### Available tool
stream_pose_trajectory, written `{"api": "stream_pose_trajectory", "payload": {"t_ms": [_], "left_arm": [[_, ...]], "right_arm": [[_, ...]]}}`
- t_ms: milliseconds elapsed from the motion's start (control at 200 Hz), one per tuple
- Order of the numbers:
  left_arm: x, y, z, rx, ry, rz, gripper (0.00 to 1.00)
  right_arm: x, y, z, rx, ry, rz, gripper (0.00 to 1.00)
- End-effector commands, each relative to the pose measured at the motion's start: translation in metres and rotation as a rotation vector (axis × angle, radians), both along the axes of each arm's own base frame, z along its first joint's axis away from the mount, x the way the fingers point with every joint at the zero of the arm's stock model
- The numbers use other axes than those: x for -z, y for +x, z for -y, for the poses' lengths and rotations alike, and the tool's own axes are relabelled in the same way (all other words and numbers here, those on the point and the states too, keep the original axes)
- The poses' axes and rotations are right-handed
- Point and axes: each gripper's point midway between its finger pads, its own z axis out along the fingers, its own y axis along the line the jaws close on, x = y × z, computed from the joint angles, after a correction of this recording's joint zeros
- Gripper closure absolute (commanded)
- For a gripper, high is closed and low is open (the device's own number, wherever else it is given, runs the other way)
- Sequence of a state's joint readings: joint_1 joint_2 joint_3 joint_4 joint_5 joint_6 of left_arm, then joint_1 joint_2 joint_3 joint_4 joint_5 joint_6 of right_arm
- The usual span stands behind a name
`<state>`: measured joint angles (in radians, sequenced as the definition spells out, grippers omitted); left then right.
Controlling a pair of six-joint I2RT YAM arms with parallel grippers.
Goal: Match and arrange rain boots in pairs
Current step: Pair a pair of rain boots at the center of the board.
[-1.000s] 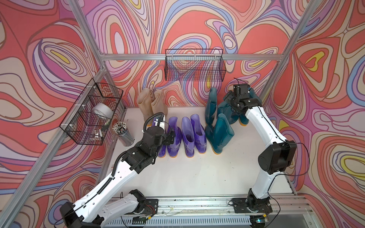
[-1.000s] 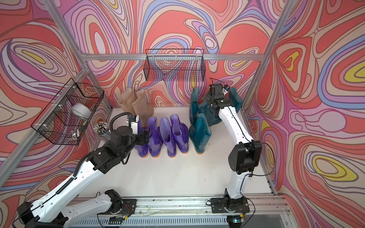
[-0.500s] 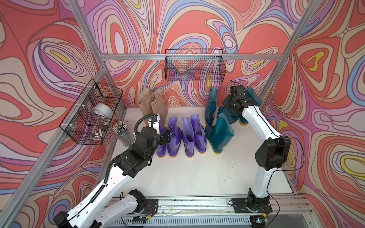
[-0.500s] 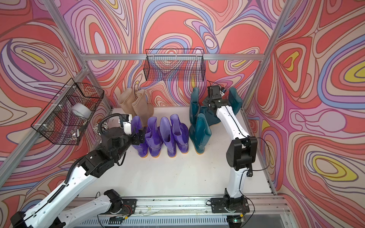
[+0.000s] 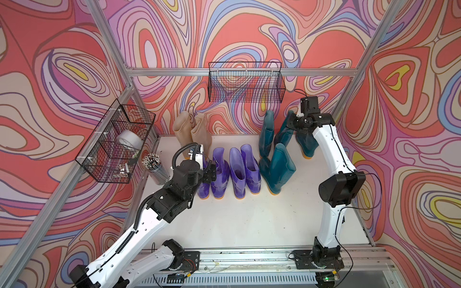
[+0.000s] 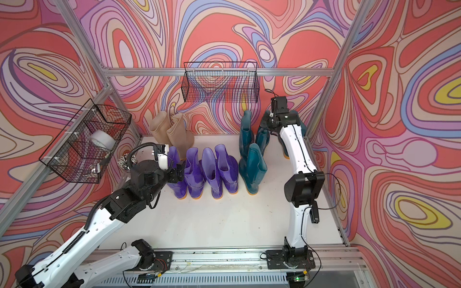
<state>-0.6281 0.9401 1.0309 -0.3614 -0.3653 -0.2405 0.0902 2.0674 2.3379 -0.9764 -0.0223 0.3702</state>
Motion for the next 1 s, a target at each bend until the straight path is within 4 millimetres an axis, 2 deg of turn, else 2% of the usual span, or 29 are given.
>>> {"api": "stream_pose_trajectory", "payload": {"t_ms": [0, 120, 225, 336, 411, 481, 576, 626, 736, 851, 997], "left_arm": [[0.0, 0.005, 0.002, -0.004, -0.023, 0.006, 0.15], [0.006, 0.007, 0.006, 0.001, -0.014, -0.012, 0.15], [0.009, 0.009, 0.006, -0.001, -0.004, -0.019, 0.15], [0.009, 0.01, 0.005, -0.006, 0.004, -0.017, 0.15], [0.01, 0.011, 0.004, -0.01, 0.008, -0.018, 0.15], [0.011, 0.012, 0.005, -0.009, 0.011, -0.021, 0.15], [0.013, 0.013, 0.006, -0.005, 0.011, -0.026, 0.15], [0.013, 0.014, 0.006, -0.005, 0.01, -0.028, 0.15], [0.013, 0.014, 0.006, -0.006, 0.011, -0.028, 0.15], [0.016, 0.015, 0.007, -0.001, 0.011, -0.036, 0.15], [0.017, 0.015, 0.008, 0.003, 0.01, -0.041, 0.15]], "right_arm": [[-0.011, 0.014, 0.032, 0.024, -0.081, 0.056, 1.0], [-0.008, 0.029, 0.046, 0.012, -0.137, 0.075, 1.0], [0.009, 0.041, 0.053, -0.08, -0.128, 0.046, 1.0], [0.023, 0.043, 0.063, -0.123, -0.129, 0.017, 1.0], [0.018, 0.04, 0.064, -0.147, -0.146, 0.034, 1.0], [0.004, 0.04, 0.059, -0.175, -0.148, 0.086, 1.0], [-0.012, 0.039, 0.072, -0.116, -0.21, 0.123, 1.0], [-0.016, 0.038, 0.087, -0.052, -0.265, 0.117, 1.0], [-0.014, 0.037, 0.115, 0.068, -0.349, 0.084, 1.0], [-0.008, 0.036, 0.126, 0.113, -0.389, 0.063, 1.0], [-0.015, 0.039, 0.135, 0.165, -0.42, 0.086, 0.98]]}}
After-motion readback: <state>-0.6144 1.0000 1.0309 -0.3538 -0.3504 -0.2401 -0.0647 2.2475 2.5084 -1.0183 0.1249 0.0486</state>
